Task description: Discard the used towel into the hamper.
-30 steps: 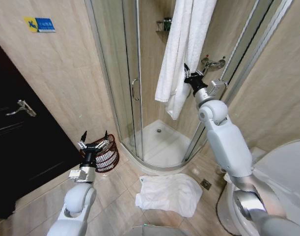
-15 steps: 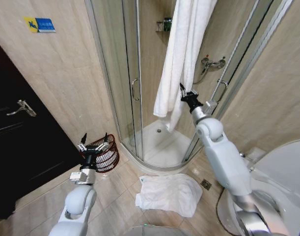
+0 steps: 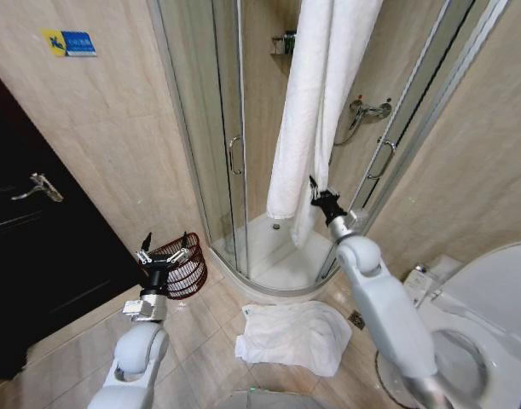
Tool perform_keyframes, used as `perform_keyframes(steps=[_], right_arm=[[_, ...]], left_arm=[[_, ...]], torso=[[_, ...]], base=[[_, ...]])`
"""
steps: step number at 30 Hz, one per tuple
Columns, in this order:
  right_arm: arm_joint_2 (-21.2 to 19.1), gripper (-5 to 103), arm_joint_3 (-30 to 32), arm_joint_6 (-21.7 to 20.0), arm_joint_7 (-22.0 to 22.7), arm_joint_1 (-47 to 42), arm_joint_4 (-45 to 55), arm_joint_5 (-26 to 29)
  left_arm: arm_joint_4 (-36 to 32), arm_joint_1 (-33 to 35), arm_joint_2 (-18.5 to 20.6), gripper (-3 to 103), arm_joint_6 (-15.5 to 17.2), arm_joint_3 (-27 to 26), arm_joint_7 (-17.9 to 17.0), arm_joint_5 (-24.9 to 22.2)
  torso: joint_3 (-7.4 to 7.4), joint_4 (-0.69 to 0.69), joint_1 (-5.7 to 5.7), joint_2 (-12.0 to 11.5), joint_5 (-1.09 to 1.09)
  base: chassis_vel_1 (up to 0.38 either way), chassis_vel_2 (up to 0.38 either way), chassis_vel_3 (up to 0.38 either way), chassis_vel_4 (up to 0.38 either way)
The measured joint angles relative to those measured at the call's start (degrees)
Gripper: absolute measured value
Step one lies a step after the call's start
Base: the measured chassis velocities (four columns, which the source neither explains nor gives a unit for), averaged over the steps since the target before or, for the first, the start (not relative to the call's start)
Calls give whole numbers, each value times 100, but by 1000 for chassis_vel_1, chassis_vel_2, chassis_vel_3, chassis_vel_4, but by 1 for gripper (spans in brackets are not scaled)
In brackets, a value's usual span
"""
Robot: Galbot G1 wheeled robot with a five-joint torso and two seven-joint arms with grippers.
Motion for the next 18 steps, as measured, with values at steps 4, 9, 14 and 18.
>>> perform_keyframes(steps=[4,9,14,18], right_arm=[[123,4,184,305,-108,-576,17,-179],[371,4,489,590,-190,-1229,181,-373],[599,4,655,868,-256,-1810,347,-514],[750,4,705,1103,-305,-2088,465,-739]], left_arm=[[3,-2,-27,100,-9,-8,1,0],[15,-10,-121,100,-18,53,1,37],[28,-50,-187,100,0,96,5,71],[-2,-68,-226,100,30,112,5,74]], torso=[[0,0,0,0,1],[0,0,0,0,0],[0,0,0,0,0],[0,0,0,0,1]], base=[[0,0,0,0],[0,0,0,0],[0,0,0,0],[0,0,0,0]])
